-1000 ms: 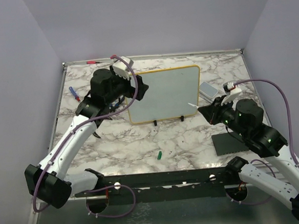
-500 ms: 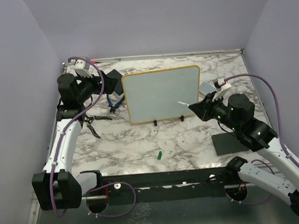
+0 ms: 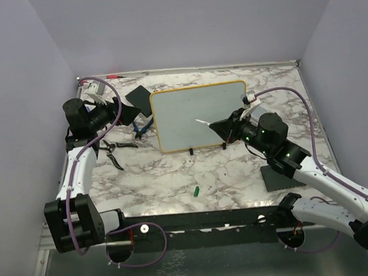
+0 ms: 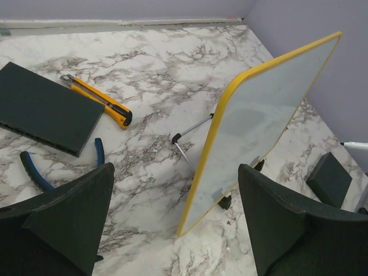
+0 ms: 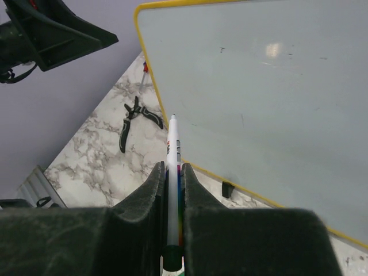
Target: Write a sentence on the whiteboard
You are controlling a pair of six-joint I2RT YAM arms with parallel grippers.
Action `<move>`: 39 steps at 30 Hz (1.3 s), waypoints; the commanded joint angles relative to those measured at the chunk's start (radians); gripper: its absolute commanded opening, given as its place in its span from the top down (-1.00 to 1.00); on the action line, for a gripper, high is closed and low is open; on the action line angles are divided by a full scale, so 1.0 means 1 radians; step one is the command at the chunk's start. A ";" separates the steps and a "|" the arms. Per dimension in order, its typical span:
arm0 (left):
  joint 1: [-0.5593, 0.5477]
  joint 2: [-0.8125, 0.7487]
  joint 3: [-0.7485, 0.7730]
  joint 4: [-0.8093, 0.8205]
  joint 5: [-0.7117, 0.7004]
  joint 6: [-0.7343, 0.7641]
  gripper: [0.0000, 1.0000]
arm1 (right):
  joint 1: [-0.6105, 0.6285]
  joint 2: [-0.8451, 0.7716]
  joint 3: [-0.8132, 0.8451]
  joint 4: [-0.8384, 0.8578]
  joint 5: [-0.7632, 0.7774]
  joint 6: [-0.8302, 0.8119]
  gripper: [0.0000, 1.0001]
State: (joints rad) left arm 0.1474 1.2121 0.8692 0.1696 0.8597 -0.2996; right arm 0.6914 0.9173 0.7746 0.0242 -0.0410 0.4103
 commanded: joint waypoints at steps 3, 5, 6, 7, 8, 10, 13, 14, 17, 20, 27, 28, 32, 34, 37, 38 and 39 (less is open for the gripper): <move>-0.002 0.052 -0.019 0.048 0.129 -0.002 -0.68 | 0.060 0.115 0.001 0.260 0.088 -0.024 1.00; -0.029 0.052 -0.025 0.051 0.144 0.011 -0.65 | 0.070 0.155 0.010 0.297 0.092 -0.026 0.99; -0.050 0.053 -0.028 0.052 0.153 0.017 -0.65 | 0.073 0.175 0.012 0.317 0.089 -0.025 0.99; -0.071 0.054 -0.028 0.052 0.159 0.024 -0.65 | 0.076 0.191 0.016 0.337 0.082 -0.025 0.99; -0.087 0.057 -0.030 0.053 0.162 0.030 -0.65 | 0.079 0.210 0.024 0.354 0.075 -0.024 0.99; -0.104 0.065 -0.032 0.050 0.159 0.037 -0.65 | 0.082 0.240 0.036 0.384 0.062 -0.023 0.99; -0.108 0.093 -0.027 0.047 0.124 0.033 -0.63 | 0.086 0.286 0.060 0.413 0.047 -0.025 0.99; -0.114 0.104 -0.025 0.047 0.108 0.026 -0.60 | 0.086 0.304 0.065 0.426 0.047 -0.025 0.99; -0.144 0.128 -0.022 0.046 0.090 0.025 -0.49 | 0.086 0.343 0.077 0.457 0.019 -0.026 0.99; -0.190 0.139 -0.025 0.042 0.072 0.039 -0.41 | 0.088 0.379 0.094 0.480 0.007 -0.027 0.99; -0.211 0.202 -0.004 0.027 0.064 0.067 -0.19 | 0.088 0.435 0.124 0.520 -0.052 -0.026 0.99; -0.211 0.208 -0.001 0.024 0.064 0.070 -0.16 | 0.088 0.441 0.127 0.522 -0.062 -0.025 0.99; -0.211 0.229 0.009 0.006 0.058 0.088 -0.09 | 0.087 0.461 0.134 0.539 -0.069 -0.023 0.99; -0.210 0.231 0.013 -0.012 0.049 0.104 -0.07 | 0.087 0.468 0.135 0.546 -0.063 -0.026 0.99; -0.210 0.232 0.013 -0.013 0.045 0.110 0.06 | 0.088 0.486 0.144 0.548 -0.055 -0.033 0.99; -0.209 0.235 0.013 -0.013 0.044 0.110 0.08 | 0.087 0.492 0.149 0.548 -0.052 -0.036 0.99; -0.210 0.238 0.014 -0.014 0.042 0.111 0.12 | 0.088 0.498 0.152 0.549 -0.048 -0.038 0.99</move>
State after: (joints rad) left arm -0.0612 1.4403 0.8539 0.1669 0.9218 -0.2226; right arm 0.7715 1.3865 0.8860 0.5346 -0.0841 0.3950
